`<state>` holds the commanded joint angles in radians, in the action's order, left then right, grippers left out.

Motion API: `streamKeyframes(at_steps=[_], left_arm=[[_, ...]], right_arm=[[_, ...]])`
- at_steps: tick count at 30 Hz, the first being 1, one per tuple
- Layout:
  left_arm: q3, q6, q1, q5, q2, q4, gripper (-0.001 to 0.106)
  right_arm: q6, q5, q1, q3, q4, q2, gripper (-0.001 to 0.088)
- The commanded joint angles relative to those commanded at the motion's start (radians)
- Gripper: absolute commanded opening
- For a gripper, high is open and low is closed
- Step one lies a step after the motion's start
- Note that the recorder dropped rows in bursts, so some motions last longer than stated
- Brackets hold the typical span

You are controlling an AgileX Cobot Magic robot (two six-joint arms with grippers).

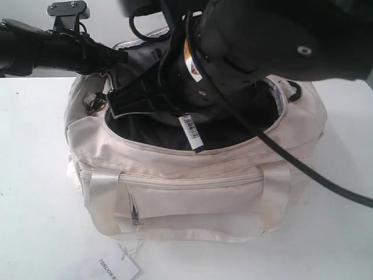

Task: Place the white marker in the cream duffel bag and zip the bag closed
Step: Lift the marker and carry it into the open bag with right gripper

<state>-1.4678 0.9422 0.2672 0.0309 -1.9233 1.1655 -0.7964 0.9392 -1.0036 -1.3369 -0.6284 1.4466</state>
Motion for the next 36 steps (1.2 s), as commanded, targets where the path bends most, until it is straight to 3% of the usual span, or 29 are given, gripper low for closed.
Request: streamKeyframes(at_steps=[12,17,24,30,36], left_arm=[[0.000,0.000,0.000,0.000,0.000,0.000,0.000],[0.000,0.000,0.000,0.000,0.000,0.000,0.000],[0.000,0.000,0.000,0.000,0.000,0.000,0.000],[0.000,0.000,0.000,0.000,0.000,0.000,0.000],[0.000,0.000,0.000,0.000,0.000,0.000,0.000]], right_arm=[[-0.006,-0.107,0.200,0.000,-0.033,0.002,0.0000],[0.165,-0.162,0.261,0.000,0.075,0.020,0.0000],[0.583,-0.238,0.340,0.000,0.234,0.064,0.0000],[0.726,-0.258,0.367,0.000,0.265,0.106,0.0000],[0.796,-0.158,0.372,-0.004,0.359,0.170,0.0000]])
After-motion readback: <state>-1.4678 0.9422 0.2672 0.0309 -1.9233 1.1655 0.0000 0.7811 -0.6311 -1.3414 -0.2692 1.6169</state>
